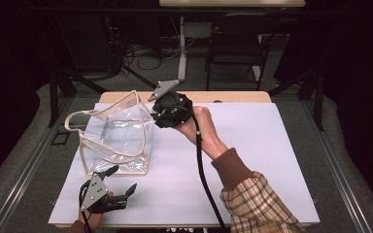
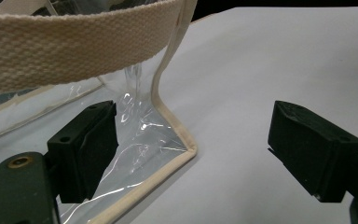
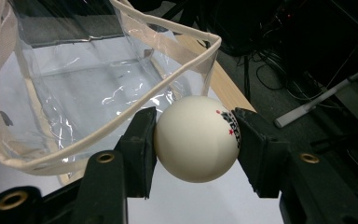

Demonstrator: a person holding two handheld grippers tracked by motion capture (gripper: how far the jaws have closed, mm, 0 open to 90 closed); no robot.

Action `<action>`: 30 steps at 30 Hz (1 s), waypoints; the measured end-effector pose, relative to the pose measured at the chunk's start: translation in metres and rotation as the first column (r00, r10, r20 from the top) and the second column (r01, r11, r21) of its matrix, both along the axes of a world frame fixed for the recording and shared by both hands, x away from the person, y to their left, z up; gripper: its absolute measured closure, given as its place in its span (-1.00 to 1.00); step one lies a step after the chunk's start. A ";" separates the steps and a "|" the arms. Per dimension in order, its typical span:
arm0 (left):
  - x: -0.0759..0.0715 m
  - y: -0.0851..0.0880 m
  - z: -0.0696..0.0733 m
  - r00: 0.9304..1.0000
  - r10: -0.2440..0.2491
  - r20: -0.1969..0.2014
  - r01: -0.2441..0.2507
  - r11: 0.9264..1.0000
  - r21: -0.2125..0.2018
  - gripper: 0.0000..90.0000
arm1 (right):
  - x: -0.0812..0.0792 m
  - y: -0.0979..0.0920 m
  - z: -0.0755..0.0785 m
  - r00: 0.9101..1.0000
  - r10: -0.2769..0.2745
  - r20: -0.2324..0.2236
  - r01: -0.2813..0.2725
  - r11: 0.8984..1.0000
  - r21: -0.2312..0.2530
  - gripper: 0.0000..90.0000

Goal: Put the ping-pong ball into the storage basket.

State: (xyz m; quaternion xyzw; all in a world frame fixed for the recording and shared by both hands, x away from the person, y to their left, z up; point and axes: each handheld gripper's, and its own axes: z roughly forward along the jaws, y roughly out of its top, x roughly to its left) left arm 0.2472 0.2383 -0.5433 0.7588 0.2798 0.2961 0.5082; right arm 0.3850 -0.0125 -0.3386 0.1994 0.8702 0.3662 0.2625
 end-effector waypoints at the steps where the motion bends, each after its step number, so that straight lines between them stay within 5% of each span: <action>1: 0.000 0.000 0.000 1.000 -0.001 0.000 0.001 1.000 0.001 -0.65 | 0.000 0.001 0.000 1.000 -0.001 -0.002 0.001 1.000 -0.001 0.13; 30: 0.000 0.000 0.000 1.000 -0.004 0.002 0.004 1.000 -0.007 -0.65 | 0.001 0.027 -0.002 0.999 0.038 -0.003 -0.038 0.999 -0.009 0.13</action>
